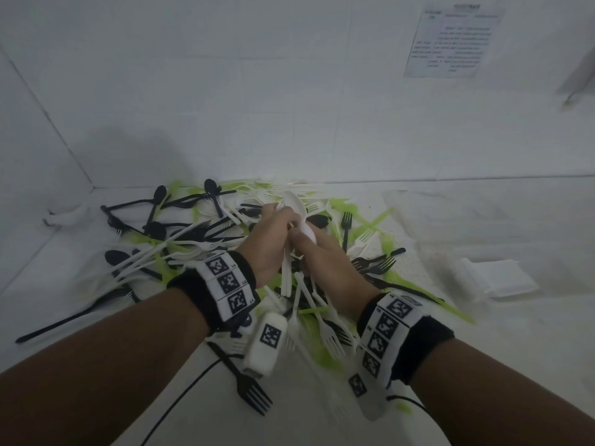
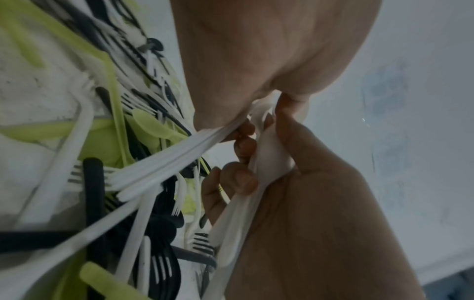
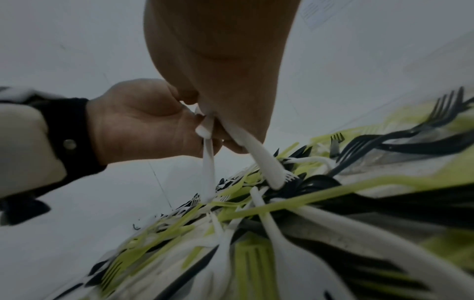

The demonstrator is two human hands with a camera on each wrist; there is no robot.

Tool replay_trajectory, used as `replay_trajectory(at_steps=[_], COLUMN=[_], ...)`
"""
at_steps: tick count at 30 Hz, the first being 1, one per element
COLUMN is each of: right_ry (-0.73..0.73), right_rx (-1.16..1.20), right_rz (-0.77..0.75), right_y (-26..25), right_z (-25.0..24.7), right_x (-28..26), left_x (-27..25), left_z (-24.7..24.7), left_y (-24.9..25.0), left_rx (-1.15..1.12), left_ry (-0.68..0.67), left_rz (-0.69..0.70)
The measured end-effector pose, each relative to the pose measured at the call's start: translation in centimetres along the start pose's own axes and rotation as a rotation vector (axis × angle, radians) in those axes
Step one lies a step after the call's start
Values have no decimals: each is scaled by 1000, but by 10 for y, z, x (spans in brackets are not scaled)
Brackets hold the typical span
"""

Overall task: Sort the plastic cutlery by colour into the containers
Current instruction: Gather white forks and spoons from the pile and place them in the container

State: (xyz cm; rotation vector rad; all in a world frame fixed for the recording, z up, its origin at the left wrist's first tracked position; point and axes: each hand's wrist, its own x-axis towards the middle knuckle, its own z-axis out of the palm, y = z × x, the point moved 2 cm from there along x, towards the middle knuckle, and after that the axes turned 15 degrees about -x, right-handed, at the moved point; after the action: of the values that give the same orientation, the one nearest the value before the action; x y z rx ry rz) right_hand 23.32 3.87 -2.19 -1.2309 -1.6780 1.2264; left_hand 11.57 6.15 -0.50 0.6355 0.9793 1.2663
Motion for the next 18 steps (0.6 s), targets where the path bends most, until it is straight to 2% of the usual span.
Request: replay_trajectory(at_steps=[7, 11, 18], right_ry=[-33, -1, 121], right_rx=[29, 114, 112], right_rz=[39, 60, 59], right_y=[1, 3, 5], right_z=[-5, -3, -4], right_x=[2, 3, 3], left_x=[4, 6, 17], left_z=[-4, -1, -1], left_y=[5, 5, 1], left_rx=[-65, -9, 53], left_ry=[-117, -27, 82], left_rz=[-56, -15, 106])
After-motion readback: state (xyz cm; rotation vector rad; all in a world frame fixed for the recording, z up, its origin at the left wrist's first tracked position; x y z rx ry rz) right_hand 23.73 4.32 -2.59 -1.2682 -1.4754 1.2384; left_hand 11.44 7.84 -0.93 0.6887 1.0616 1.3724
